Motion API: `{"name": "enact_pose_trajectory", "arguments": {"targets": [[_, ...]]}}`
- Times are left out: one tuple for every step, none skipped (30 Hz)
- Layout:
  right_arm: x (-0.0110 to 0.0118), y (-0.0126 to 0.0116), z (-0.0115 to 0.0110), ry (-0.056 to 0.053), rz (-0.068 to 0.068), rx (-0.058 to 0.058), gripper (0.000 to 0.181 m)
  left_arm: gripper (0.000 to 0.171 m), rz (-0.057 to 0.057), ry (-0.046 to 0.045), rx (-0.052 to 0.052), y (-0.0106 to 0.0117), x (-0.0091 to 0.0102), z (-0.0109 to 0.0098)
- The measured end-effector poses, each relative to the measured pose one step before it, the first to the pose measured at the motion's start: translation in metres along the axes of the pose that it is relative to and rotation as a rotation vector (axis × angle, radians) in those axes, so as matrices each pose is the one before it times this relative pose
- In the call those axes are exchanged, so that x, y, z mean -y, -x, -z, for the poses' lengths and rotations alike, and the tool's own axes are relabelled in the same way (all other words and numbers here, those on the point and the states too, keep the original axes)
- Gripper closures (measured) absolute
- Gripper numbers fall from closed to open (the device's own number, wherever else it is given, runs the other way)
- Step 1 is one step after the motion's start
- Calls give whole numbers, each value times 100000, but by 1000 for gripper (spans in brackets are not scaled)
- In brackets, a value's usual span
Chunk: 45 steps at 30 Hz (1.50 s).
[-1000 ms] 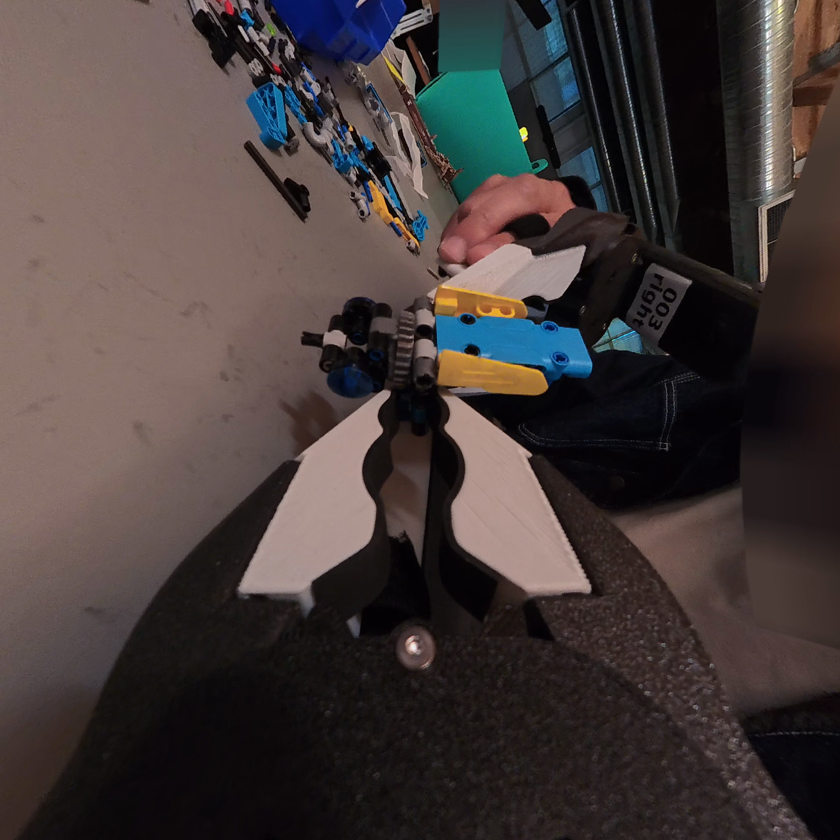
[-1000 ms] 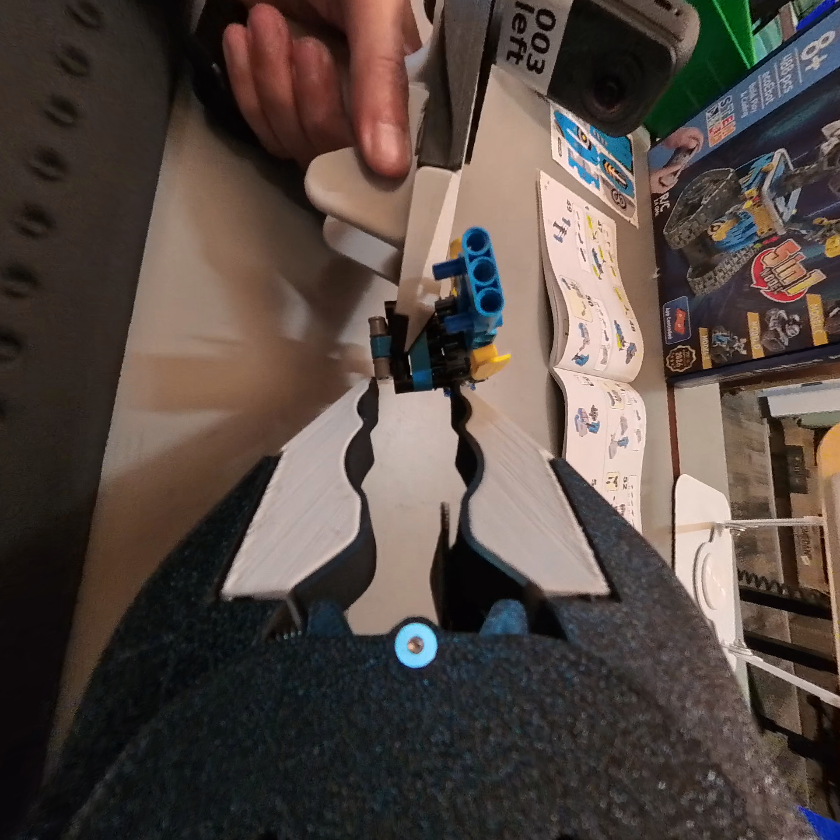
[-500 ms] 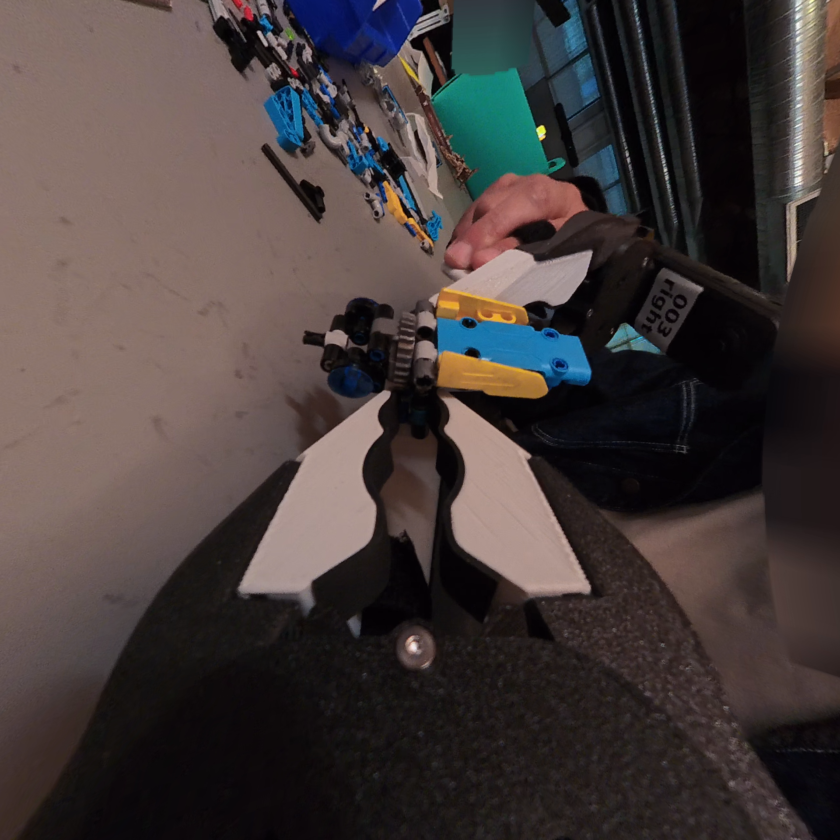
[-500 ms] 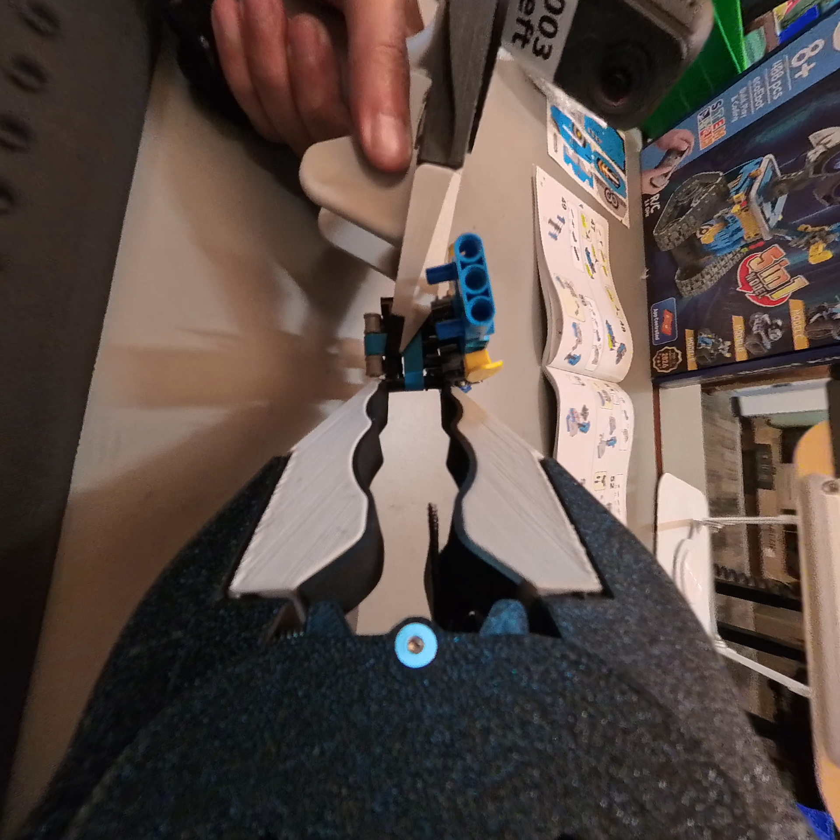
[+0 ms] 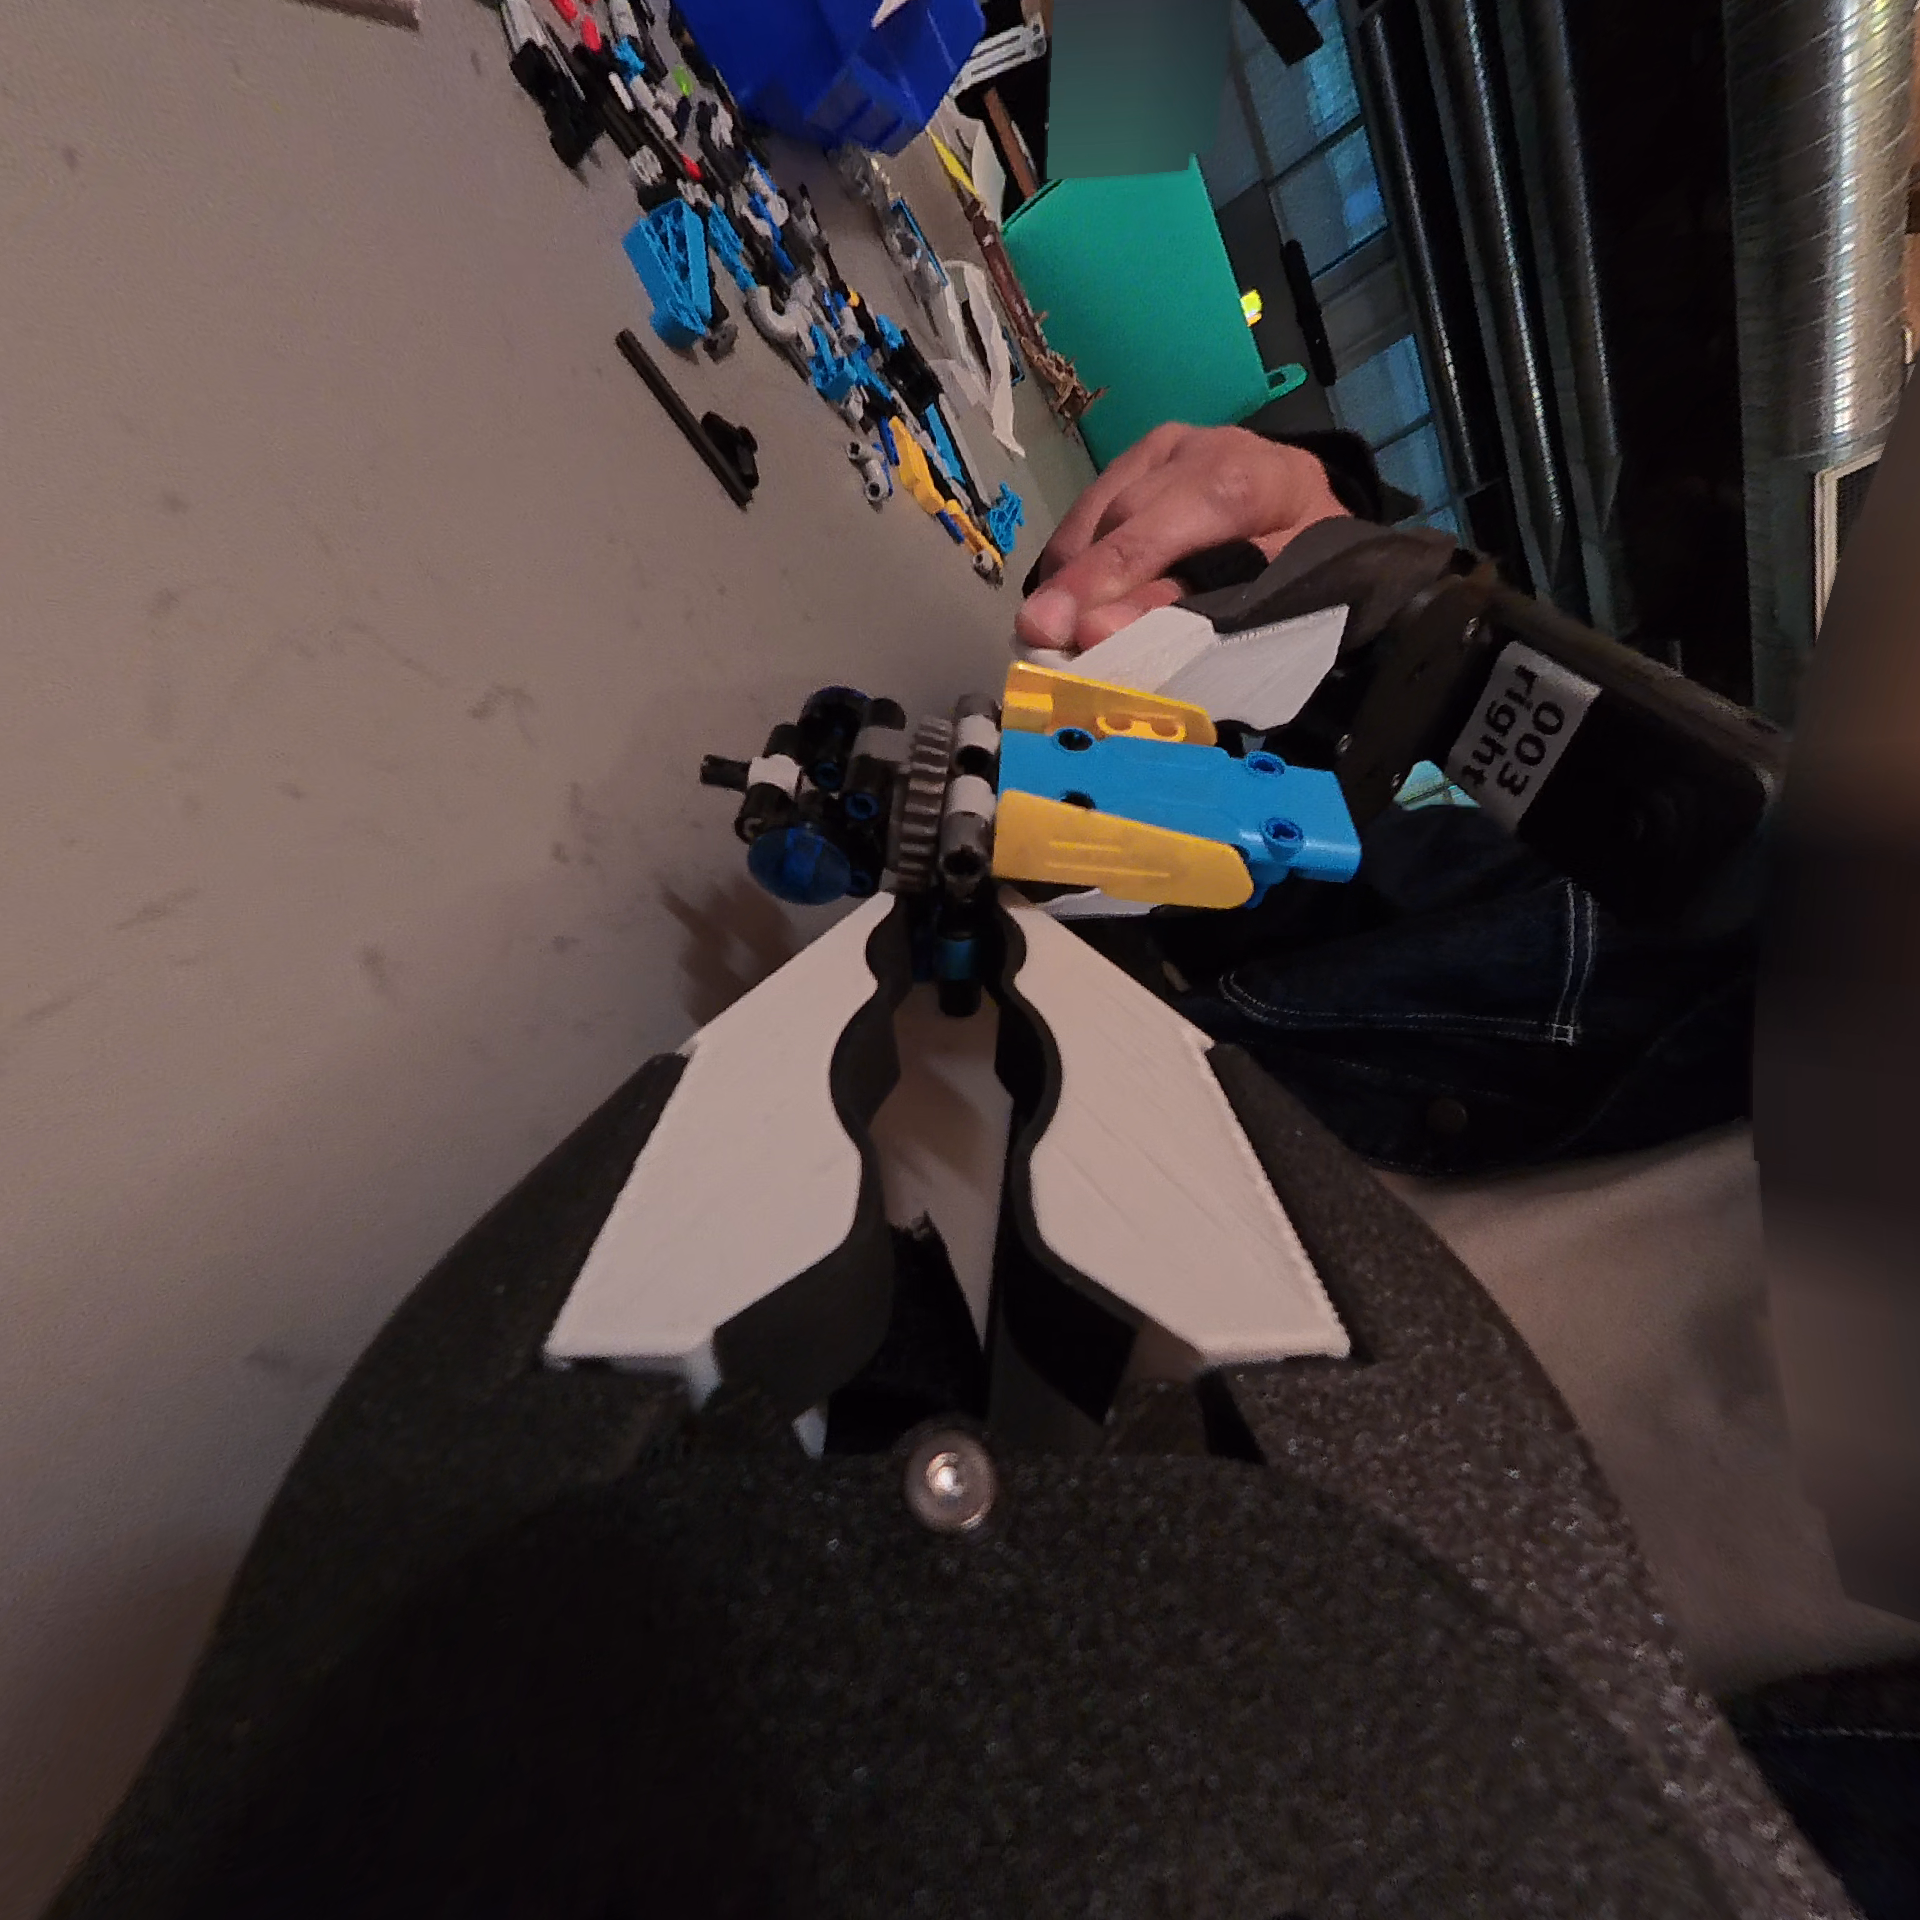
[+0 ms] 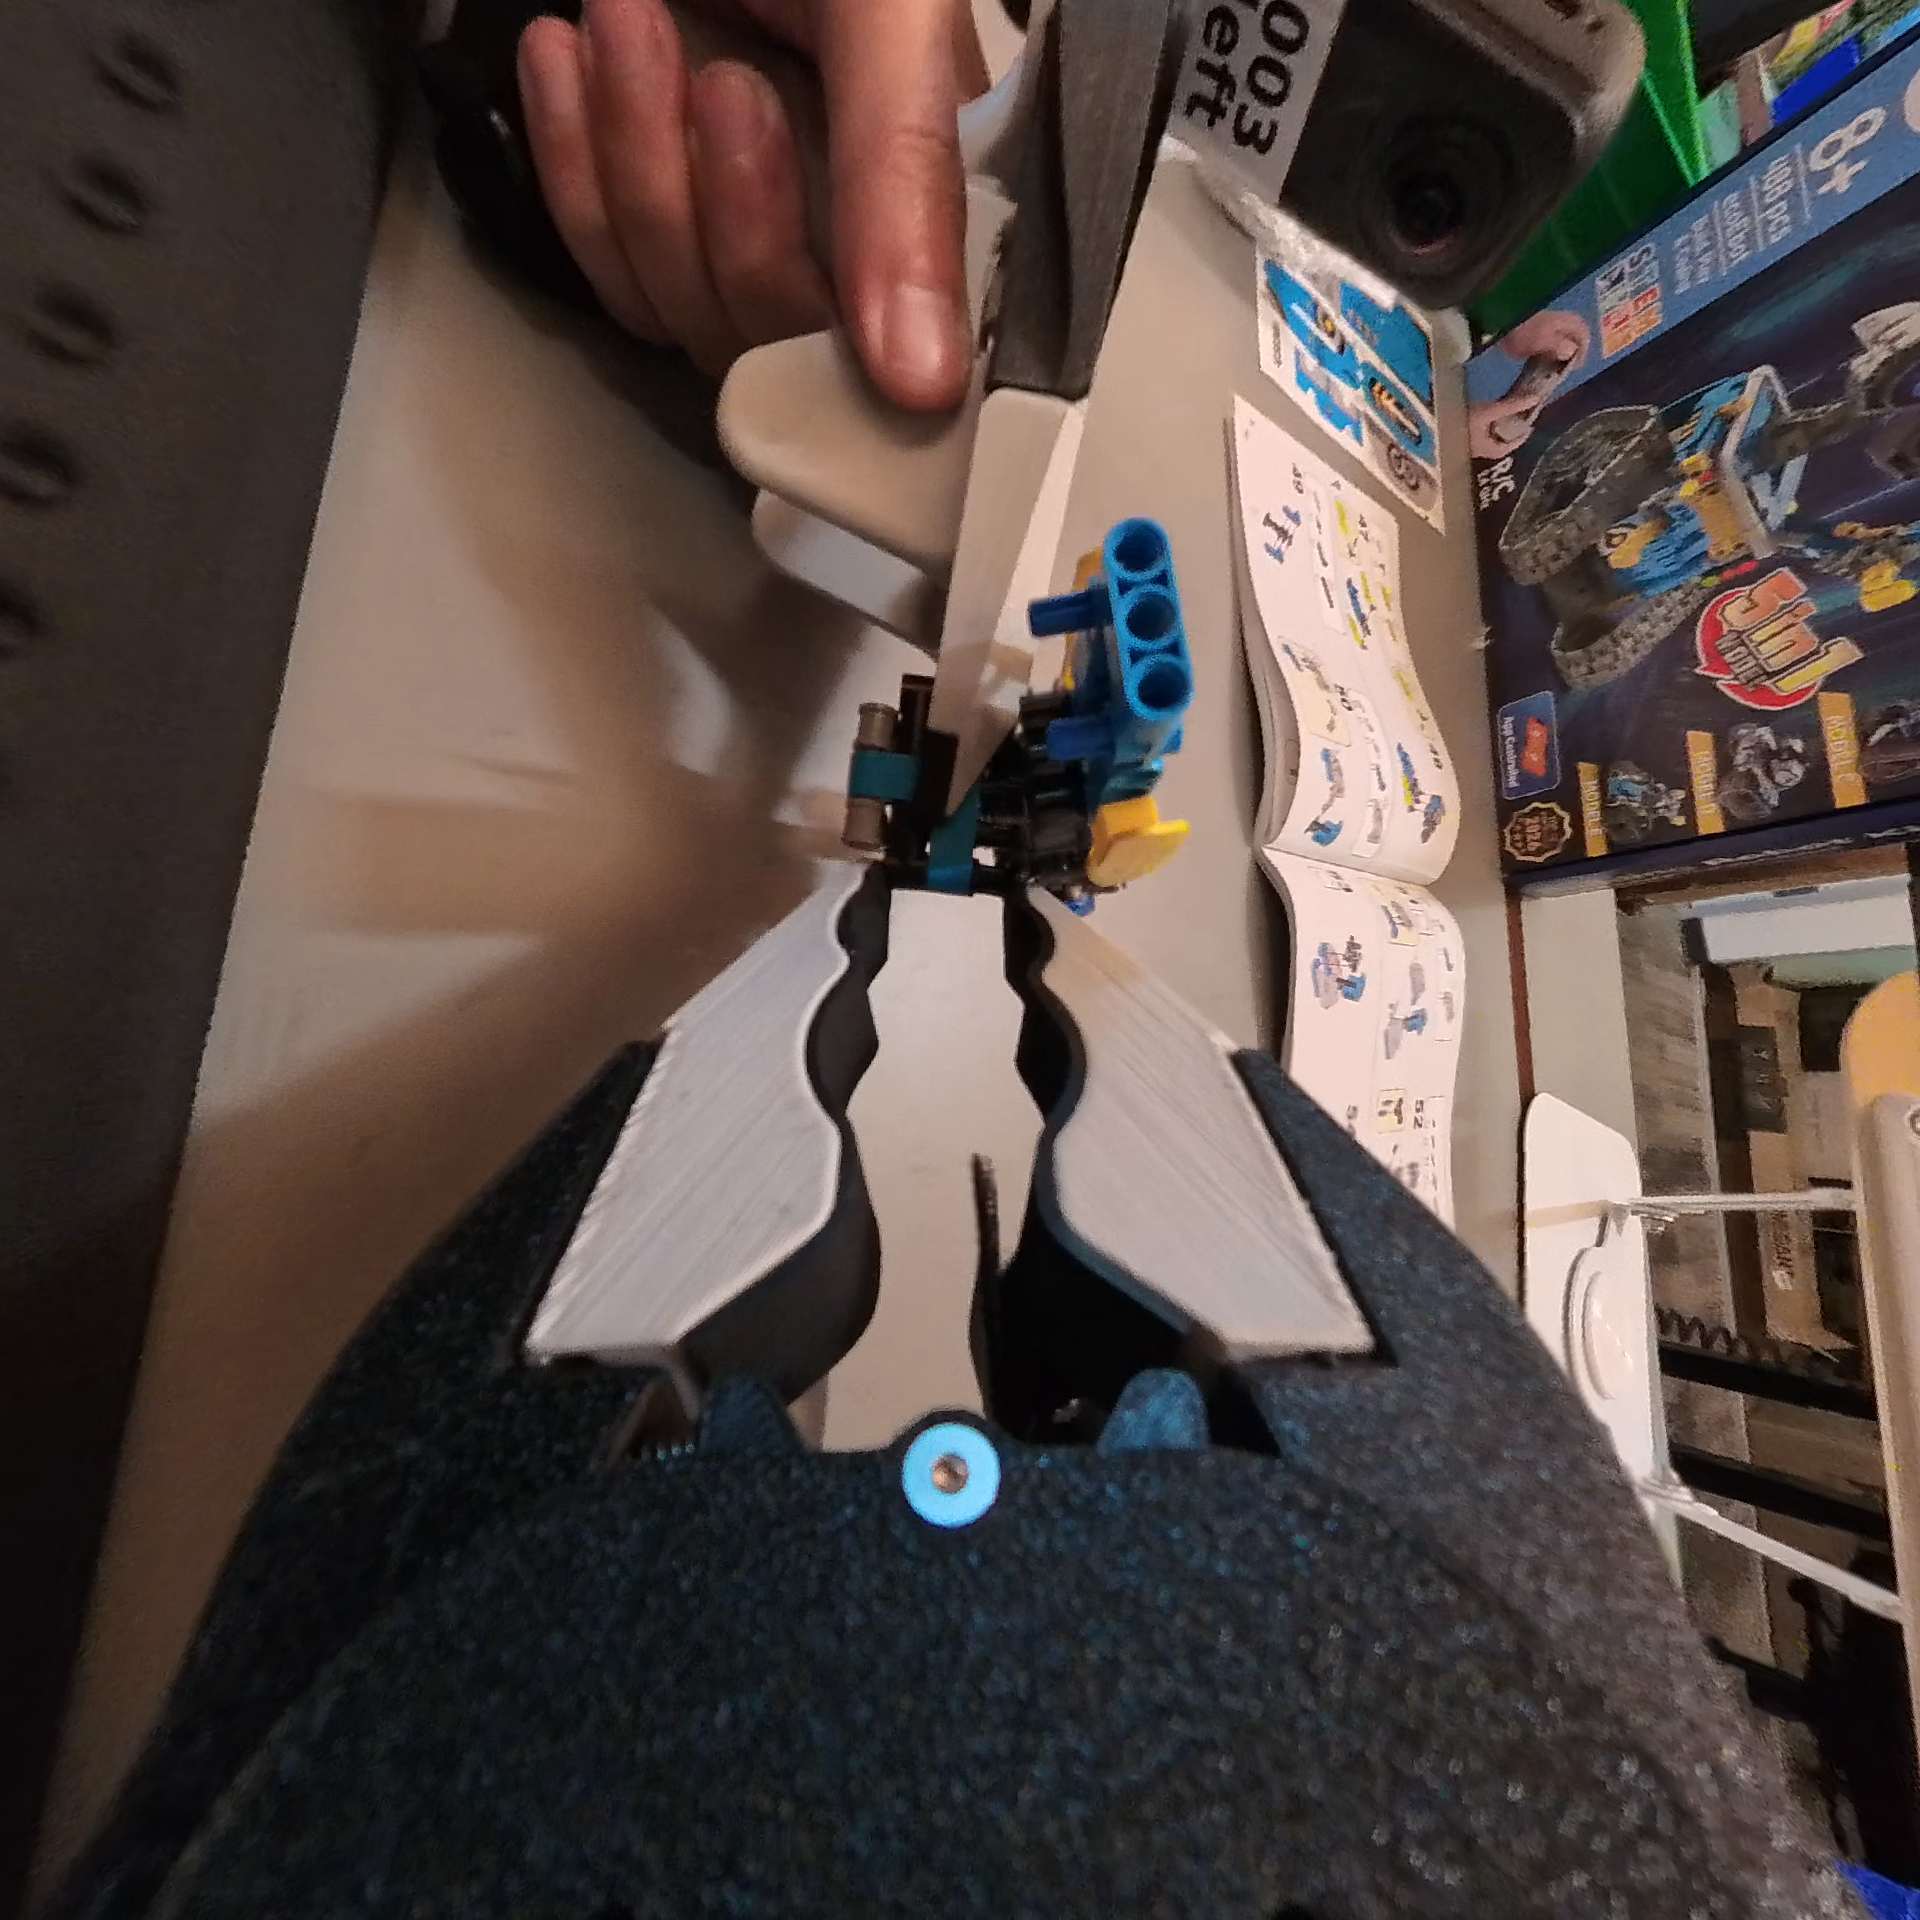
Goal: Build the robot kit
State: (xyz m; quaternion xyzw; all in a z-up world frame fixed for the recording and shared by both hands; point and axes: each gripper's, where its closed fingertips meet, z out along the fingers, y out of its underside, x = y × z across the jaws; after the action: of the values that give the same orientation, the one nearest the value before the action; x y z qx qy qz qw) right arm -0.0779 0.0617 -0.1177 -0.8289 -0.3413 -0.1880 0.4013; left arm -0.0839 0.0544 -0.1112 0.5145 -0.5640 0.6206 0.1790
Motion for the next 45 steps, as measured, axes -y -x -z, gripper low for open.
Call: {"name": "enact_pose_trajectory", "arguments": {"targets": [[148, -241, 107, -2062, -3683, -394, 159, 162, -22, -1347, -1266, -189, 164, 102], [144, -209, 108, -3289, -7048, 1137, 158, 162, 233, -1164, -1435, -195, 171, 90], [126, -152, 172, -2980, -4040, -17, 158, 161, 183, -517, -1333, -176, 95, 27], [81, -19, 148, -1495, -128, -1132, 157, 161, 64, -59, -707, -95, 24, -13], [-76, 77, 112, -357, 225, -1045, 157, 161, 289, 206, 264, 46, -57, 15], [-128, 17, 167, -920, -1630, -419, 156, 161, 754, -402, 167, 90, 51, 100], [131, -14, 407, -3102, -3173, 1224, 148, 161, 1062, -744, -847, -26, 126, 141], [460, -246, 663, -5124, -5239, 1844, 147, 161, 515, -98, -752, -65, 27, 86], [592, -600, 728, -5662, -7059, 1766, 146, 161, -659, 570, -32, -50, -88, -16], [444, -998, 576, -4335, -8086, 556, 141, 161, -1292, 1490, -615, -197, -253, -122], [247, -743, 306, -2627, -7879, 2453, 138, 160, -1072, 2480, -1432, -308, -407, -193], [126, 63, 113, -1821, -6149, 6282, 140, 160, -962, 2014, -693, -198, -324, -183], [-98, 429, -48, -539, -2726, 6250, 143, 160, -675, 997, -705, -159, -147, -100], [-366, 47, -211, 1146, 1039, 1166, 143, 160, 79, 822, -1788, -258, -119, -35], [-351, 187, -204, 910, 3830, 218, 144, 160, 364, 404, -1202, -158, -69, -9], [-198, 265, -193, 356, 3141, 104, 150, 160, 386, -48, -458, -38, 16, 2], [-46, 346, -247, 330, 1532, 759, 150, 160, 581, -39, -774, -67, 23, 4], [-52, 252, -253, 775, 709, 622, 151, 160, 349, -226, -300, -22, 43, 13], [-74, 33, -182, 754, 624, -275, 152, 160, 149, -169, -225, -22, 35, 12], [35, -85, -121, 205, 862, -942, 152, 160, 209, 75, -167, -14, -7, -12], [26, -153, -55, 515, 1101, -1574, 152, 160, -154, -142, 1011, 148, 33, -12], [-122, -140, -52, 1333, -84, -1163, 153, 160, -842, -132, 1520, 158, 27, -23], [-300, -105, -75, 1552, -1520, -618, 154, 160, -1525, -255, 2210, 207, 27, -28], [-219, -163, -1, -30, -1969, -848, 155, 160, -2295, -1324, 3704, 373, 197, 33], [-264, -348, 95, -35, -2582, -1666, 155, 160, -4003, -1441, 3916, 299, 278, 94], [-442, -570, 151, 1657, -2831, -2807, 155, 160, -6247, -500, 4790, 284, 180, 136], [-277, -491, 260, 816, -1487, -2796, 155, 160, -7664, -560, 7045, 529, 248, 210], [-11, -438, 296, -883, -678, -3249, 158, 159, -7931, -1220, 5972, 331, 382, 259], [-2, -956, 248, -667, -897, -6722, 163, 159, -7082, -1965, 2712, -150, 521, 244], [-73, -1125, 173, 23, -554, -7807, 167, 159, -6235, -2996, 2603, -118, 668, 276], [-90, -664, 118, 146, -94, -4712, 167, 159, -6556, -2739, 4964, 305, 644, 320], [-102, -445, 41, 385, -859, -3032, 167, 158, -6678, -1724, 7278, 759, 505, 402], [-75, -552, -6, 428, -1162, -3619, 167, 158, -6178, -1941, 8595, 1065, 519, 494], [64, -215, 10, -152, -1088, -1338, 170, 158, -6060, -2240, 6470, 821, 562, 524], [93, 97, -43, -380, -1828, 850, 175, 158, -5618, -1722, 2722, 279, 441, 404], [-123, 72, -175, 594, -2042, 668, 176, 158, -4368, -612, 1642, 131, 162, 172], [-423, 276, -270, 2008, -968, 1778, 171, 158, -3261, 1254, 2512, 265, -260, -49], [-571, 195, -347, 2659, 64, 924, 161, 158, -3231, 3588, 2679, 265, -686, -242], [-600, -76, -374, 2977, 791, -1445, 151, 158, -4239, 5562, 2875, 223, -935, -346], [-570, 415, -379, 2923, 1459, 1350, 146, 157, -5589, 6025, 4425, 366, -933, -355], [-661, 535, -454, 3203, 572, 2098, 145, 157, -6520, 5300, 5430, 456, -820, -317], [-1052, 468, -639, 5530, -585, 2213, 144, 157, -6030, 5101, 4475, 349, -876, -338], [-1375, 395, -770, 7488, -886, 2644, 138, 157, -3609, 5618, 2616, 157, -959, -356], [-438, 157, -358, 2254, -890, 1698, 134, 158, -703, 4781, 346, -73, -794, -326], [461, -350, 315, -3142, -2908, -485, 136, 158, 746, 3024, -1443, -255, -552, -280]]}}
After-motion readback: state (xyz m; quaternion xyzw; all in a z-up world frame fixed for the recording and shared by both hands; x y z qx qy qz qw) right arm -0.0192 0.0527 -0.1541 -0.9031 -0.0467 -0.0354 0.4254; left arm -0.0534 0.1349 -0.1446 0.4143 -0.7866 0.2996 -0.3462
